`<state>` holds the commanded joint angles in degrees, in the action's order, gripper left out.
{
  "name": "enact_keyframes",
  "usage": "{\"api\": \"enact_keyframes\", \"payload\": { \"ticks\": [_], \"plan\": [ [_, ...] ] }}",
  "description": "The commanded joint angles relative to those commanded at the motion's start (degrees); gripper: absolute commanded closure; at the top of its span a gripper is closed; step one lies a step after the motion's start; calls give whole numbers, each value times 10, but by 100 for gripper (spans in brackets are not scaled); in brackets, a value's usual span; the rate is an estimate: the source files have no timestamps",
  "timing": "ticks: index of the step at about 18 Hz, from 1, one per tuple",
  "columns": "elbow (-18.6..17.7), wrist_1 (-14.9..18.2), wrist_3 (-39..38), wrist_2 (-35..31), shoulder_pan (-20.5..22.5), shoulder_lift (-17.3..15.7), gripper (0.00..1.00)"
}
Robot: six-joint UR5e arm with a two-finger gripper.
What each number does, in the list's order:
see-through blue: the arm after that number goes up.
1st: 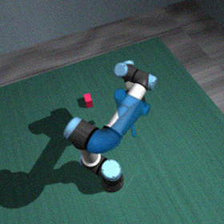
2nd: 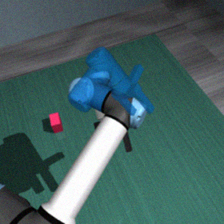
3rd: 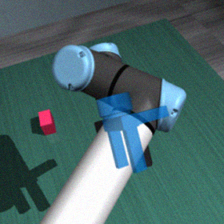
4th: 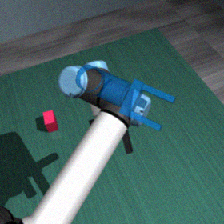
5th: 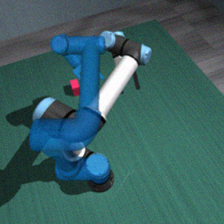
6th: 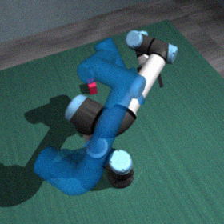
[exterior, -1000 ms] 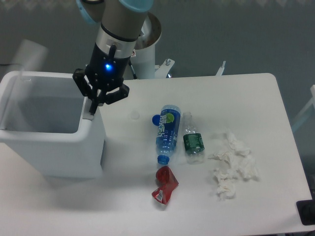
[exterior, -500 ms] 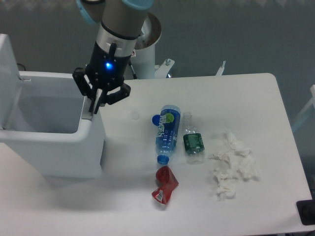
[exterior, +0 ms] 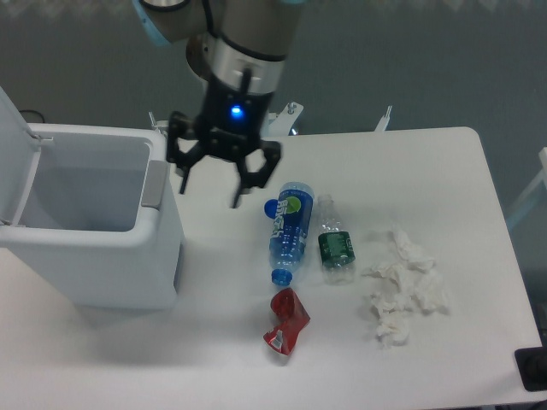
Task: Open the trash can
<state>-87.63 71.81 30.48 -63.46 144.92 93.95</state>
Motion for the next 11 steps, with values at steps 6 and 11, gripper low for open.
{"api": "enact_keyframes", "payload": {
  "ticks": [6, 11],
  "plan": [
    [-11, 11, 177, -104, 43, 6, 0],
    [-4, 7, 252, -123, 38, 47, 0]
  ]
}}
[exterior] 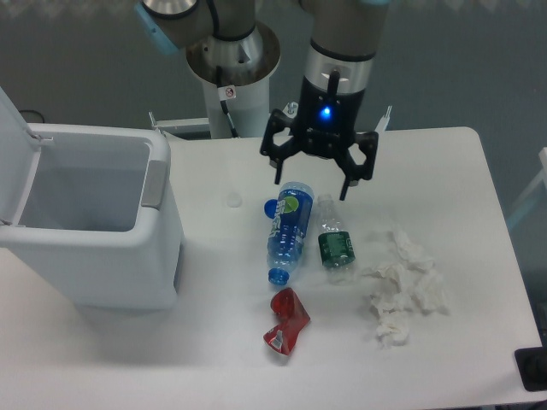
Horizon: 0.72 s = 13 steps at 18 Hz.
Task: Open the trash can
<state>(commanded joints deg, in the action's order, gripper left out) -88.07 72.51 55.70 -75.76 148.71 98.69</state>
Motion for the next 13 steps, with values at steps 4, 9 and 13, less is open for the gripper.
{"api": "enact_keyframes", "payload": {
  "ticks": [4, 9, 13],
  "plan": [
    [12, -5, 76, -32, 3, 58, 0],
    [26, -4, 137, -98, 13, 97, 0],
    [46, -10, 159, -140, 17, 136, 0]
  ]
}}
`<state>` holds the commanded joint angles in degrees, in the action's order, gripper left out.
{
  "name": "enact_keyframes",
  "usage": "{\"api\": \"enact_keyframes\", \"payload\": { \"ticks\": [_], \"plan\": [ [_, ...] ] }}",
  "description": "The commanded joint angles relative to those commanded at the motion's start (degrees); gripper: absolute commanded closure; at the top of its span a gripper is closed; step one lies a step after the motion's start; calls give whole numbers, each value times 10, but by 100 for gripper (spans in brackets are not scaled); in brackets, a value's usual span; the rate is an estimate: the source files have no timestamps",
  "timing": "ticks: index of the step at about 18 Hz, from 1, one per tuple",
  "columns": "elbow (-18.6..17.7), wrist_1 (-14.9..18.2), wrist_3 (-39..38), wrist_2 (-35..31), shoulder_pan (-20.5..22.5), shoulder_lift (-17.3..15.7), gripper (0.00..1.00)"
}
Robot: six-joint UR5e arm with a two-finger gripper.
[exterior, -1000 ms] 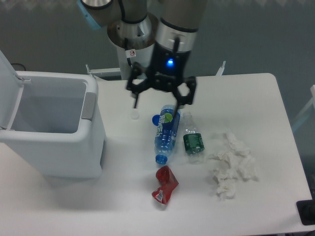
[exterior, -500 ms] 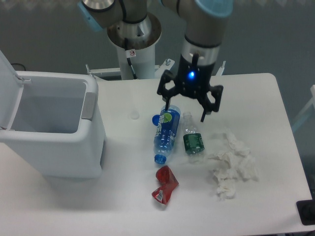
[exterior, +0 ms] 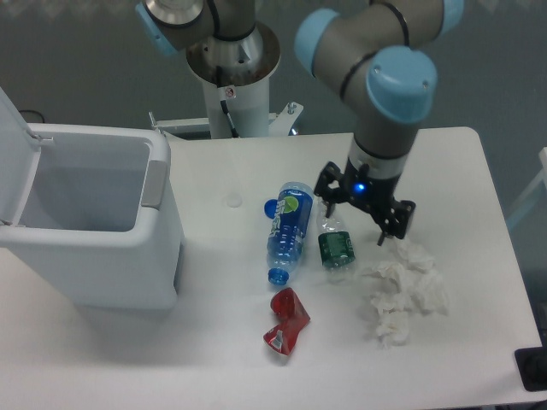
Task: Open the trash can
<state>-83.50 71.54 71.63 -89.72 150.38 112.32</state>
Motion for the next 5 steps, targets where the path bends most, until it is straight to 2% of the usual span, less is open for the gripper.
{"api": "enact_keyframes", "payload": {
  "ticks": [3, 5],
  "plan": [
    [-5, -25, 3, -13, 0, 4, 0],
    [-9, -25, 1, -15, 0, 4, 0]
  ]
}}
